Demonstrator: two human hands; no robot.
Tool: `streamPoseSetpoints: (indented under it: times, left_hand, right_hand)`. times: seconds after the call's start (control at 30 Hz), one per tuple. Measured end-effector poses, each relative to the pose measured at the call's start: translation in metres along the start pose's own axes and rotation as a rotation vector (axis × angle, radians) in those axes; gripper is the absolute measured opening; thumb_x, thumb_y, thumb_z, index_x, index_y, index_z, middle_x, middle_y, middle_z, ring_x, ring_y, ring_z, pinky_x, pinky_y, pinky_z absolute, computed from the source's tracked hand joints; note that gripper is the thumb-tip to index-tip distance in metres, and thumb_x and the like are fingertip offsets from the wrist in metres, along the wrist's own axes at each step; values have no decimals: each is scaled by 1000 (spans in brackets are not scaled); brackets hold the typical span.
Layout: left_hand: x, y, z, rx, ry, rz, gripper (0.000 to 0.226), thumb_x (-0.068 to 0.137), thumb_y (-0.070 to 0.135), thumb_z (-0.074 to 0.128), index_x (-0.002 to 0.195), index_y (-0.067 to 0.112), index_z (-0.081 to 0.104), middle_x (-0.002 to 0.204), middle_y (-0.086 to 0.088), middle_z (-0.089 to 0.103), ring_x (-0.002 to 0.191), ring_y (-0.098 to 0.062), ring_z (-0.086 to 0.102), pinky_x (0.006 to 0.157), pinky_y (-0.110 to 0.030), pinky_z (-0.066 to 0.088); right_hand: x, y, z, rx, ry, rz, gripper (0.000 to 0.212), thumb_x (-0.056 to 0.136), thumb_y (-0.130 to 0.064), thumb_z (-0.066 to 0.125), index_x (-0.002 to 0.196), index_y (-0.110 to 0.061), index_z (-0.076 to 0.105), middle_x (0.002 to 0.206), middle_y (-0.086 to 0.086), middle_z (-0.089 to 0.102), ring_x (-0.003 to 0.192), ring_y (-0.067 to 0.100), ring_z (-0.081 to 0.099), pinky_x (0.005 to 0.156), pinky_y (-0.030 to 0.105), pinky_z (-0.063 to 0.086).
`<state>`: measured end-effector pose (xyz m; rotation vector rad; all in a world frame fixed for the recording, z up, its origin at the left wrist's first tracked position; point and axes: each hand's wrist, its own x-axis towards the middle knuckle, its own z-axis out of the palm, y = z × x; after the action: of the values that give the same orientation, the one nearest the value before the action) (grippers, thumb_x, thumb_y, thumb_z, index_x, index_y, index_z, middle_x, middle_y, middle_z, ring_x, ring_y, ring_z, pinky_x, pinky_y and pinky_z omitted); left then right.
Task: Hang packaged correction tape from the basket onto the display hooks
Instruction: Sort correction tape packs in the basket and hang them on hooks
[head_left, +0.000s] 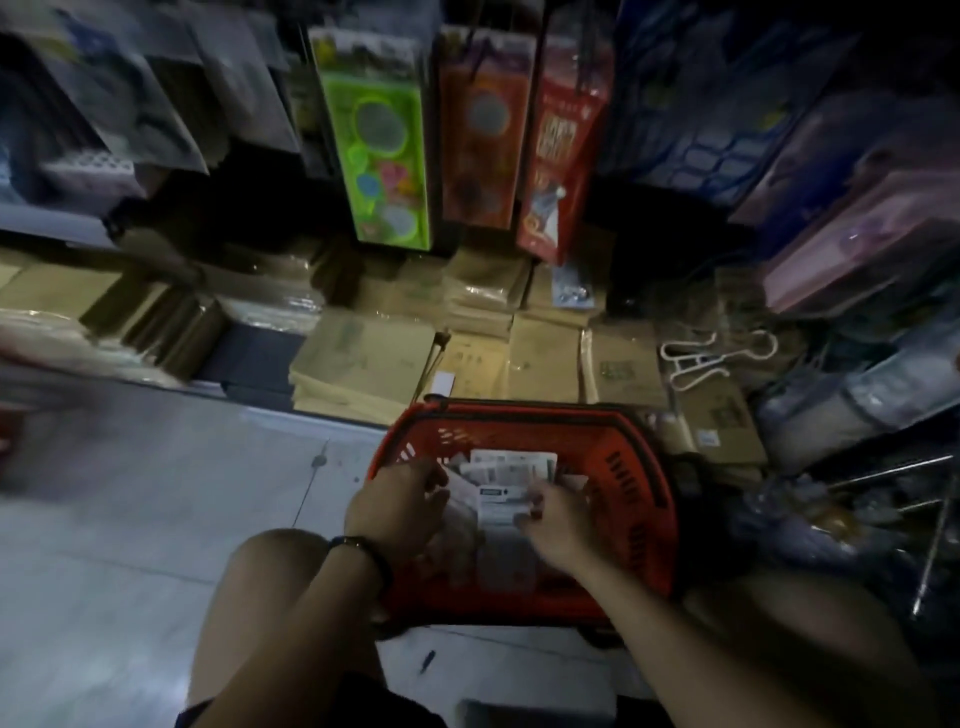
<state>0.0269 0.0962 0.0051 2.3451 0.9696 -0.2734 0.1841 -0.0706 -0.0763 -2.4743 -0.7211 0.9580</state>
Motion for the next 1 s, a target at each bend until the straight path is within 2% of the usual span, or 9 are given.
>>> streamPoseSetpoints:
  times: [0.07, 0.13, 0.23, 0.3, 0.37, 0.5, 0.67, 0.87, 1.0]
  left_hand:
    - [9, -10, 24, -8, -131, -40, 26, 102, 43, 59, 125, 32, 65, 123, 4, 72, 111, -19, 70, 97, -40, 59]
    - [21, -15, 37, 13, -240, -36, 32, 102, 46, 59, 127, 29, 65, 123, 2, 73, 111, -19, 71, 99, -42, 59]
    - [33, -17, 48, 27, -304, -9, 37, 108, 45, 50, 137, 24, 58, 123, 0, 74, 108, -19, 72, 98, -42, 60]
    - [36, -20, 53, 21, -331, -3, 44, 108, 47, 49, 148, 26, 46, 128, -1, 72, 112, -21, 72, 99, -42, 60]
    - [37, -24, 57, 22, -367, -13, 54, 106, 53, 50, 153, 29, 37, 136, -1, 69, 118, -21, 70, 102, -44, 59]
    - [40, -20, 58, 71, -448, 47, 58, 112, 41, 45, 163, 25, 24, 157, -3, 51, 138, -23, 58, 113, -37, 50]
    - [38, -23, 57, 66, -464, 65, 59, 111, 40, 47, 163, 26, 24, 161, -5, 46, 141, -24, 56, 111, -37, 50]
    - [42, -34, 69, -19, -448, 32, 52, 109, 45, 49, 156, 25, 38, 146, 1, 61, 127, -18, 65, 99, -30, 54]
    - [42, -37, 73, -5, -476, -23, 45, 110, 42, 48, 150, 22, 47, 137, -3, 67, 123, -21, 67, 103, -36, 56]
  right_hand:
    - [21, 24, 30, 19, -58, 93, 44, 90, -25, 73, 131, -18, 63, 121, 2, 69, 110, 23, 67, 94, 32, 55]
    - [36, 35, 48, 33, -102, 156, 41, 95, -19, 67, 135, -11, 60, 124, 9, 66, 119, 30, 63, 90, 22, 47]
    - [59, 48, 72, 179, 17, 219, 41, 95, -5, 69, 135, -11, 60, 123, 5, 66, 117, 23, 63, 82, 6, 42]
    - [76, 61, 94, 255, 62, 252, 57, 83, -17, 83, 135, -12, 61, 123, 1, 68, 115, 19, 65, 93, 19, 48]
    - [99, 90, 129, 251, 18, 347, 72, 69, -34, 88, 133, -9, 65, 119, 8, 74, 112, 25, 71, 94, 34, 56]
    - [141, 143, 194, 156, 6, 461, 90, 55, -57, 79, 132, -15, 60, 122, 12, 72, 116, 33, 69, 94, 42, 59]
    - [114, 94, 151, 136, 83, 441, 72, 72, -31, 84, 138, -20, 59, 122, 13, 71, 114, 35, 69, 93, 36, 56]
    - [107, 101, 144, 316, 77, 387, 35, 86, -8, 77, 119, -16, 69, 116, 5, 75, 112, 26, 70, 91, 27, 52]
    - [88, 86, 115, 513, 126, 398, 19, 90, -6, 74, 103, -20, 70, 102, -1, 72, 94, 17, 66, 78, 22, 47]
